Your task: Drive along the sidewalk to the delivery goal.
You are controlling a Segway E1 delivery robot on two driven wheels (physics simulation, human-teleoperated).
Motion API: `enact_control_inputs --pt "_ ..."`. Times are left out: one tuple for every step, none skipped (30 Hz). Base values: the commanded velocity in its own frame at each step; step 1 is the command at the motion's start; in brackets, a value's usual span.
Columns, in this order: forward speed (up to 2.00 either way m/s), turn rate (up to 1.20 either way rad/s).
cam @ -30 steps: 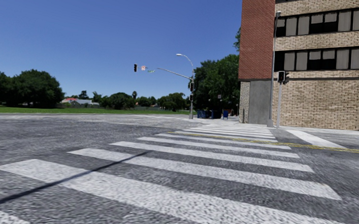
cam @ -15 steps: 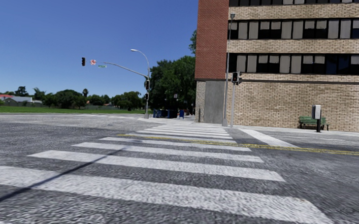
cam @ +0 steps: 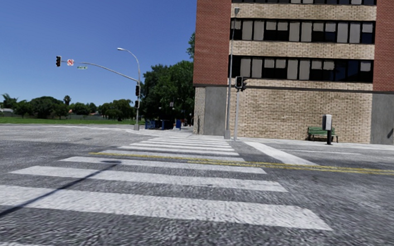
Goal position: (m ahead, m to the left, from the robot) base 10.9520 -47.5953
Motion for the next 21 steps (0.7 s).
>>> enact_control_inputs --pt "2.00 0.00" --pt "2.00 0.00" --pt "2.00 0.00" --pt "2.00 0.00" --pt "2.00 0.00" --pt "2.00 0.00" --pt "2.00 0.00" --pt "2.00 0.00" --pt "2.00 0.00" --pt "2.00 0.00" --pt "2.00 0.00" --pt "2.00 0.00" --pt "2.00 0.00" --pt "2.00 0.00" --pt "2.00 0.00" --pt "2.00 0.00" --pt "2.00 0.00" --pt "2.00 0.00" --pt "2.00 0.00" --pt "2.00 0.00" --pt "2.00 0.00"
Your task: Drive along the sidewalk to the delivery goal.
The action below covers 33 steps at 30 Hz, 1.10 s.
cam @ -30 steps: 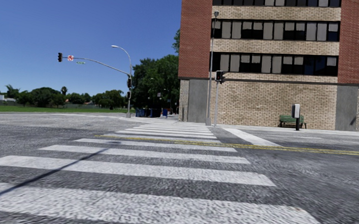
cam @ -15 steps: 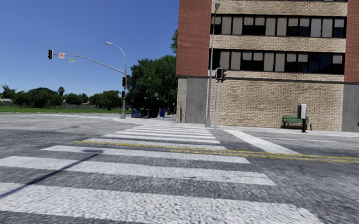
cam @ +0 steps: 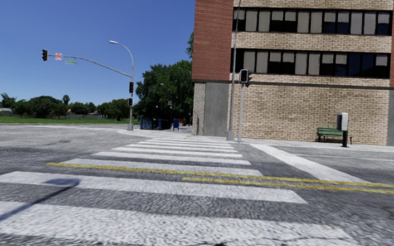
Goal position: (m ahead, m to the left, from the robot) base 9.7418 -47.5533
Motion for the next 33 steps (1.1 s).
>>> enact_control_inputs --pt "2.00 0.00" --pt "2.00 0.00" --pt "2.00 0.00" --pt "2.00 0.00" --pt "2.00 0.00" --pt "2.00 0.00" --pt "2.00 0.00" --pt "2.00 0.00" --pt "2.00 0.00" --pt "2.00 0.00" --pt "2.00 0.00" --pt "2.00 0.00" --pt "2.00 0.00" --pt "2.00 0.00" --pt "2.00 0.00" --pt "2.00 0.00" --pt "2.00 0.00" --pt "2.00 0.00" --pt "2.00 0.00" --pt "2.00 0.00" --pt "2.00 0.00" --pt "2.00 0.00" --pt "2.00 0.00" --pt "2.00 0.00" --pt "2.00 0.00" --pt "2.00 0.00" --pt "2.00 0.00" --pt "2.00 0.00" --pt "2.00 0.00" --pt "2.00 0.00" --pt "2.00 0.00" --pt "2.00 0.00" --pt "2.00 0.00"
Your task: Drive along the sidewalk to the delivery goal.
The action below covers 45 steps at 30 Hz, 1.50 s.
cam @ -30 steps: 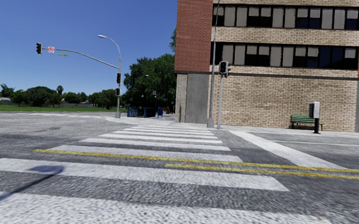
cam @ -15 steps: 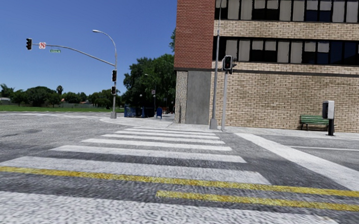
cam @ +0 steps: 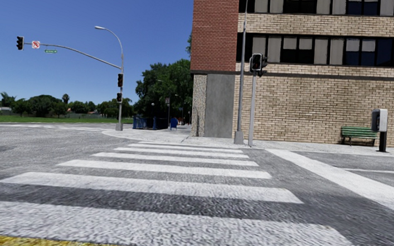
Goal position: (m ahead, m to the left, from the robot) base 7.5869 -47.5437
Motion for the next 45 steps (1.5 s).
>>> enact_control_inputs --pt "2.00 0.00" --pt "2.00 0.00" --pt "2.00 0.00" --pt "2.00 0.00" --pt "2.00 0.00" --pt "2.00 0.00" --pt "2.00 0.00" --pt "2.00 0.00" --pt "2.00 0.00" --pt "2.00 0.00" --pt "2.00 0.00" --pt "2.00 0.00" --pt "2.00 0.00" --pt "2.00 0.00" --pt "2.00 0.00" --pt "2.00 0.00" --pt "2.00 0.00" --pt "2.00 0.00" --pt "2.00 0.00" --pt "2.00 0.00" --pt "2.00 0.00" --pt "2.00 0.00" --pt "2.00 0.00" --pt "2.00 0.00" --pt "2.00 0.00" --pt "2.00 0.00" --pt "2.00 0.00" --pt "2.00 0.00" --pt "2.00 0.00" --pt "2.00 0.00" --pt "2.00 0.00" --pt "2.00 0.00" --pt "2.00 0.00" --pt "2.00 0.00" --pt "2.00 0.00" --pt "2.00 0.00" --pt "2.00 0.00" --pt "2.00 0.00" --pt "2.00 0.00" --pt "2.00 0.00" --pt "2.00 0.00" --pt "2.00 0.00" --pt "2.00 0.00" --pt "2.00 0.00" --pt "2.00 0.00"
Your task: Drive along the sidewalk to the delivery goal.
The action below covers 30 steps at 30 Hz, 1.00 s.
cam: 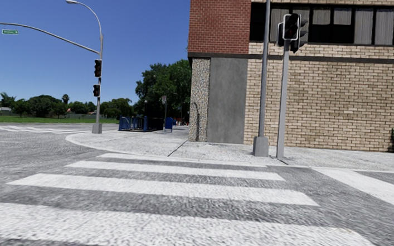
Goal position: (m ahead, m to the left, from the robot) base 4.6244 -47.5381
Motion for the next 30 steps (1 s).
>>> enact_control_inputs --pt "2.00 0.00" --pt "2.00 0.00" --pt "2.00 0.00" --pt "2.00 0.00" --pt "2.00 0.00" --pt "2.00 0.00" --pt "2.00 0.00" --pt "2.00 0.00" --pt "2.00 0.00" --pt "2.00 -0.09" --pt "2.00 -0.09" --pt "2.00 -0.15" --pt "2.00 -0.21" --pt "2.00 -0.28" --pt "2.00 -0.28" --pt "2.00 -0.30" --pt "2.00 -0.31" --pt "2.00 -0.31" --pt "2.00 -0.31" --pt "2.00 -0.31" --pt "2.00 -0.31" --pt "2.00 -0.31" --pt "2.00 -0.31" --pt "2.00 -0.31" --pt "2.00 -0.31" --pt "2.00 -0.31" --pt "2.00 -0.31" --pt "2.00 -0.31" --pt "2.00 -0.31" --pt "2.00 -0.31"
